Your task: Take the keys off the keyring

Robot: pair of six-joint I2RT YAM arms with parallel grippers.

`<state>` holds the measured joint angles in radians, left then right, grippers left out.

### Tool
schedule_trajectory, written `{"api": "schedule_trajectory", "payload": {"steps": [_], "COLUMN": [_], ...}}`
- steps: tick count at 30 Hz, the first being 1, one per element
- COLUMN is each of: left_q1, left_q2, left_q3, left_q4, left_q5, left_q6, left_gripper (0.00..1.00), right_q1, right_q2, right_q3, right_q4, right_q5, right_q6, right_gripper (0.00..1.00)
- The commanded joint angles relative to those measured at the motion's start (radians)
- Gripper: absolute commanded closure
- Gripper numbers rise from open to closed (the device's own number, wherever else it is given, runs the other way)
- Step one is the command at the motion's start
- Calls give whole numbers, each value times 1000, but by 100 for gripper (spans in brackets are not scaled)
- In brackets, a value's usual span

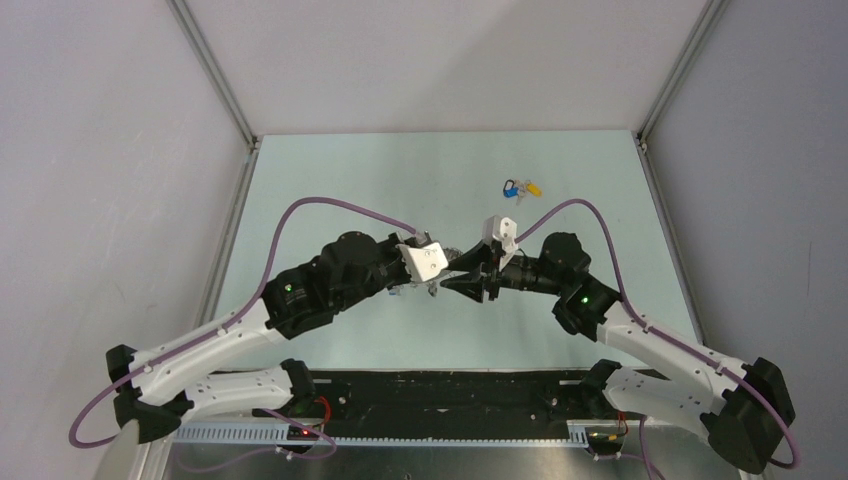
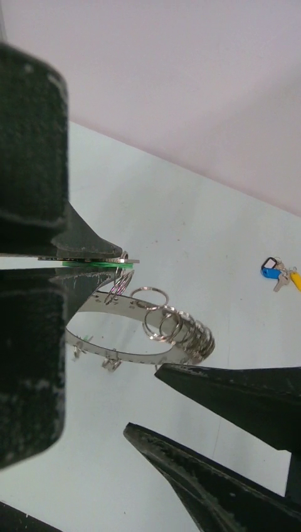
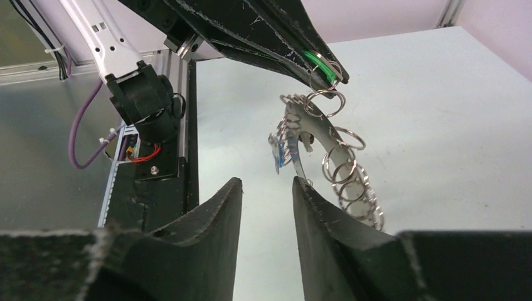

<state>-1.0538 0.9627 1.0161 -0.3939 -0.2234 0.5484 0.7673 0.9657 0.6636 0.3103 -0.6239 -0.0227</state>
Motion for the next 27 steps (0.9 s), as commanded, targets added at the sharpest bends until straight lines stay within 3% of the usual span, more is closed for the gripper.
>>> {"api": "schedule_trajectory", "payload": {"steps": [1,9,15,27], "left_q1": [-11,-13,-12,-12], "left_q2": [14,20,81,109], "left_q3": [92,130,231,290], "left_q4": [-8,-82,-243,-377], "left_q5": [-40,-34,-13,35], "left_q6": [-74,-167,-267,-393], "left_gripper": [100,100,100,100], "right_q1": [18,17,10,5], "right_q2": [33,115,116,96], "right_q3": [-13,-13,-13,-12], "right_q4": [172,201,218,317], "right_q5": [15,96,116,-18], "right_q6": [-25,-23,-27,-6], "right_gripper": [62,64,60,61]}}
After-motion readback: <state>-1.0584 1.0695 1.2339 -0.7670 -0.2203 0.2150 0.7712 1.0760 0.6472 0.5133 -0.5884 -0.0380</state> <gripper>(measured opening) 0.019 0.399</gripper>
